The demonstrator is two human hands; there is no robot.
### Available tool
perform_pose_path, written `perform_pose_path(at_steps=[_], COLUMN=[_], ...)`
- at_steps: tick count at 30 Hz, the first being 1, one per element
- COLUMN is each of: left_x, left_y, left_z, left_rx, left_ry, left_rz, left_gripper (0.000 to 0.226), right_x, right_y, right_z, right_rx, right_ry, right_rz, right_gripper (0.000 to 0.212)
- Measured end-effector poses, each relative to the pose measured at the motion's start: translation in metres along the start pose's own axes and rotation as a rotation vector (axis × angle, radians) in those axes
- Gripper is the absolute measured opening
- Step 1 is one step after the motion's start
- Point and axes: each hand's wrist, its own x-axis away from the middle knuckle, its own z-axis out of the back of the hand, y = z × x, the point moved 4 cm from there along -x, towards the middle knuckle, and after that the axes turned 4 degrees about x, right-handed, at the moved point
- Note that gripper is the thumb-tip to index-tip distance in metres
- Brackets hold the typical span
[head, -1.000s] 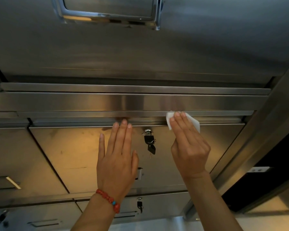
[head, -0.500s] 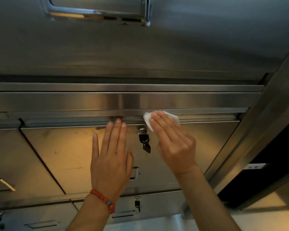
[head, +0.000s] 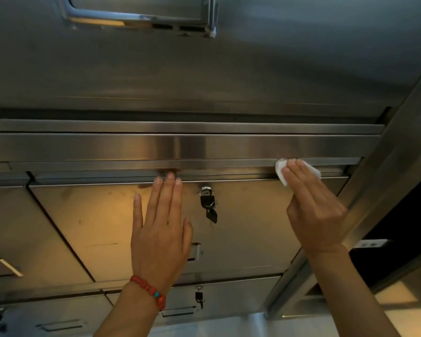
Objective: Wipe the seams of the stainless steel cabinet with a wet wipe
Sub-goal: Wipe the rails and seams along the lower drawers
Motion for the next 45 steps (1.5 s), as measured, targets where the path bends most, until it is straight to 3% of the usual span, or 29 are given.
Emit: perform_pose_path(at_steps=[22,25,28,35,45], left_x=[0.013,0.012,0.015,0.023,0.034], left_y=[-0.001,-0.008,-0.024,-0.077,-0.181], left_z=[0.059,0.07,0.08,0.1,0.145], left_rx=[0.102,0.115,0.109,0.159,0.139], left_ry=[-0.023,0.007,0.028,0.052,0.062], left_rz=[0.033,0.034,0.033,0.027,-0.017], left_gripper=[0.051,0.05,0.049,0.048,0.048], right_x=[-0.038,-0.046,-0.052,-0.063,-0.085], right_y=[-0.076,-0.093,-0.113,-0.18,-0.287], right_z=[0.029,0.032,0.035,0.031,0.02], right_rx=[-0.237,-0.252,-0.264,-0.251,-0.256], right_ry=[0.031,0.039,0.035,0.047,0.019], right_rz=[0.009,0.008,0.011,0.087,0.094], right_gripper=[0.018,0.028,0.034,0.017,0.018])
